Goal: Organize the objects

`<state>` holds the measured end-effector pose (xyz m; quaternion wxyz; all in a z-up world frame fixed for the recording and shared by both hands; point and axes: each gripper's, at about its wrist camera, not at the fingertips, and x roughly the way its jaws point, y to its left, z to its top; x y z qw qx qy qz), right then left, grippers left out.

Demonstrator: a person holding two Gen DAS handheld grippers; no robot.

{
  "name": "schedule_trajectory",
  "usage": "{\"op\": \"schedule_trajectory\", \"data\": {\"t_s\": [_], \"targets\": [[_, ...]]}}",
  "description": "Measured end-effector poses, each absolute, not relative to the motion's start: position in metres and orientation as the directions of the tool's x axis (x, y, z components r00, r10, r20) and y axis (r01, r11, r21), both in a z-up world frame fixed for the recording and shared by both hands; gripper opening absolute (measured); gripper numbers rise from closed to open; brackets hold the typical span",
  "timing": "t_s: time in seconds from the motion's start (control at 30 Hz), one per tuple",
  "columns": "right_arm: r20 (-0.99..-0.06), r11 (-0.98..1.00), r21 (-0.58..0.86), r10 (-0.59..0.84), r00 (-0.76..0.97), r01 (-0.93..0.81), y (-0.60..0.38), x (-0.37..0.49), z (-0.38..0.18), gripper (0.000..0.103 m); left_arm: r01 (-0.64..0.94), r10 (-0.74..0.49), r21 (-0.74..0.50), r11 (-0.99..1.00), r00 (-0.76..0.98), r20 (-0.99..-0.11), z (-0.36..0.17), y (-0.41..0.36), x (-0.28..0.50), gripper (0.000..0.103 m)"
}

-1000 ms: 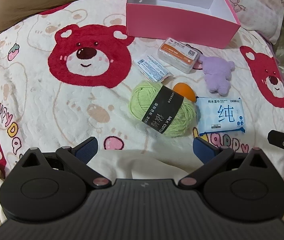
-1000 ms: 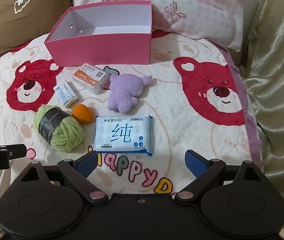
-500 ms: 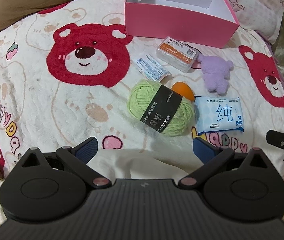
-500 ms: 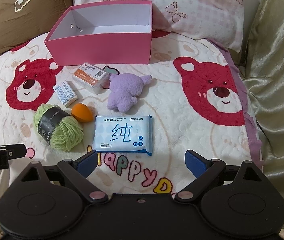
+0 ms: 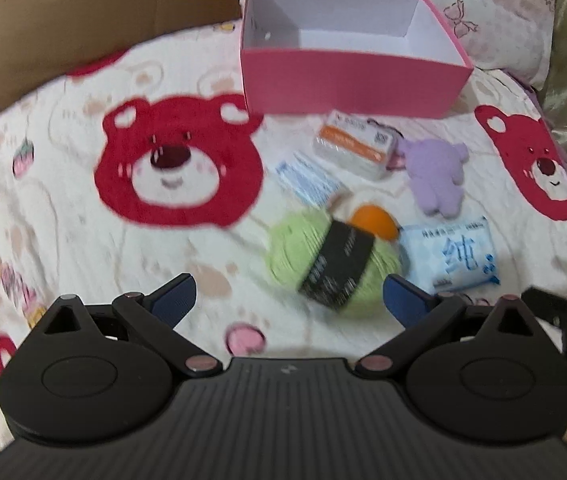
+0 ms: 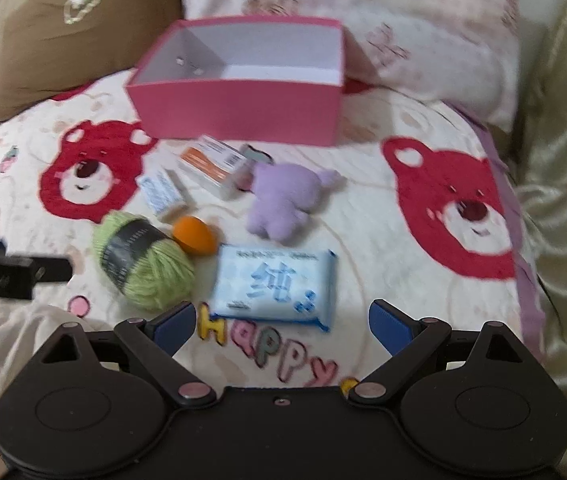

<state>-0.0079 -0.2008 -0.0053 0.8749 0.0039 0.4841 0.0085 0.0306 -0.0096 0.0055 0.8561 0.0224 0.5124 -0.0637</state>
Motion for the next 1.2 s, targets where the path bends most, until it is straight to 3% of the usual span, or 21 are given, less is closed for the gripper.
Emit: {"op": "schedule_trajectory", "data": {"t_s": [0.17,0.43,0.53,0.63,0.83,1.03,1.2], "targets": [[-0.823,0.997,0.032,0.068,0.563,-0.074,-0.189,-0.006,-0.006,0.096,0.18,0.005,0.126,0.975,0.556,-0.831,0.017,-0.009,0.042,0.096],[-0.765,0.975,0.183,0.223,0.604,-0.128,-0.192,0.0,-0.018,0.096,0.274,-0.015,0.187,0.943,0.598,-0.802,0.02,-0.004,0.054,0.096],[-0.731,0.962,0.225,0.273,0.625,-0.157,-0.188,-0.002,-0.019,0.096,0.3,-0.055,0.151,0.942,0.581,-0.812,0.013,-0.001,0.054,0.096],[-0.708,0.955,0.22,0.295,0.641,-0.197,-0.178,-0.004,-0.017,0.096,0.318,-0.098,0.114,0.941,0.58,-0.809,0.0,-0.001,0.05,0.096],[-0.706,0.94,0.144,0.318,0.633,-0.311,-0.149,-0.003,-0.023,0.096,0.381,-0.094,0.213,0.9,0.645,-0.758,-0.017,-0.005,0.037,0.096],[-0.771,0.914,0.101,0.321,0.55,-0.392,-0.121,0.01,-0.039,0.095,0.372,-0.137,0.122,0.92,0.598,-0.79,-0.032,0.007,0.039,0.096],[-0.811,0.861,0.086,0.353,0.466,-0.502,-0.105,0.024,-0.039,0.095,0.324,-0.237,-0.073,0.943,0.503,-0.831,-0.051,0.021,0.043,0.096]]}}
